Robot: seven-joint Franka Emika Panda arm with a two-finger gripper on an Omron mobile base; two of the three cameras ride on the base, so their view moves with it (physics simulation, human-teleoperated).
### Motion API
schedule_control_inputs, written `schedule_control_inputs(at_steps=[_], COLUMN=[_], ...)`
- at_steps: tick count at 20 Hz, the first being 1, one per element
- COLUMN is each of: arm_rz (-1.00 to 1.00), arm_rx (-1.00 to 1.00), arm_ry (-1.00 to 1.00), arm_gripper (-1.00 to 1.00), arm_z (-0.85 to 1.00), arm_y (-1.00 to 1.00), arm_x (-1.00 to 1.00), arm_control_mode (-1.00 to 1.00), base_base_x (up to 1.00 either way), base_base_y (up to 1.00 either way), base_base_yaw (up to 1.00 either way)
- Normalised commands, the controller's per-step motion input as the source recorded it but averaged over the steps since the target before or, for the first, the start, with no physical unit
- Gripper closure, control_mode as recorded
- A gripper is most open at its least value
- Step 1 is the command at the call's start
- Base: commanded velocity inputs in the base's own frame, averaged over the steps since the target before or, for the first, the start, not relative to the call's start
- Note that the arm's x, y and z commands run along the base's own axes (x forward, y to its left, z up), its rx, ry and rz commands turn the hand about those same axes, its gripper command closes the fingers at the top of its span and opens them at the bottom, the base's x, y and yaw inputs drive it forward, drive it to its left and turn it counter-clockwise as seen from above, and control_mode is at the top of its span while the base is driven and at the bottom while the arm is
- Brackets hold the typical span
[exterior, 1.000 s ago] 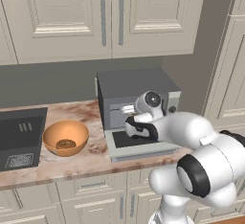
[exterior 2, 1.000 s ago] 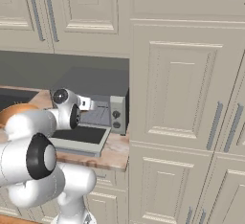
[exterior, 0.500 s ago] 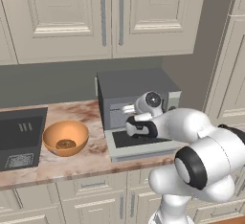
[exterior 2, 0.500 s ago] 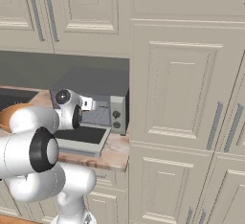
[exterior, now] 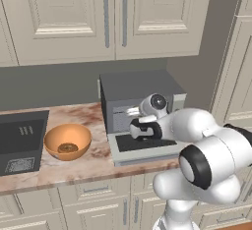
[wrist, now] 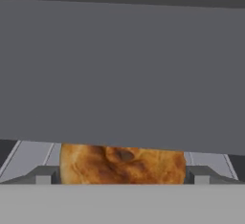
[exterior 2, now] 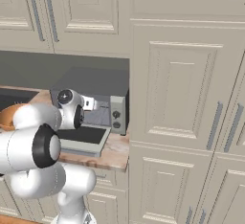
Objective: Pick up the heated bread from the toaster oven and place it in the bowl. Then move the bread bowl to the dining counter.
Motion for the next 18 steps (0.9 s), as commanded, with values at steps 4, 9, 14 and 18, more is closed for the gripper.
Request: schedule_control_inputs(at_steps=[4, 9, 14, 18], arm_rz=[0.00, 0.00, 0.00, 0.00], arm_rx=[0.00, 0.00, 0.00, 0.00], arm_ry=[0.00, 0.00, 0.00, 0.00], arm_gripper=[1.00, 1.00, 1.00, 1.00], arm_z=[-0.03, 0.00, 0.00, 0.00], arm_y=[0.00, -0.16, -0.17, -0.16], arm_x=[-0.01, -0.47, -0.72, -0.60], arm_control_mode=[-1.00, -1.00, -1.00, -1.00], base_base_x=[0.00, 0.00, 0.00, 0.00], base_base_y=[0.00, 0.00, 0.00, 0.00], base_base_yaw=[0.00, 0.00, 0.00, 0.00])
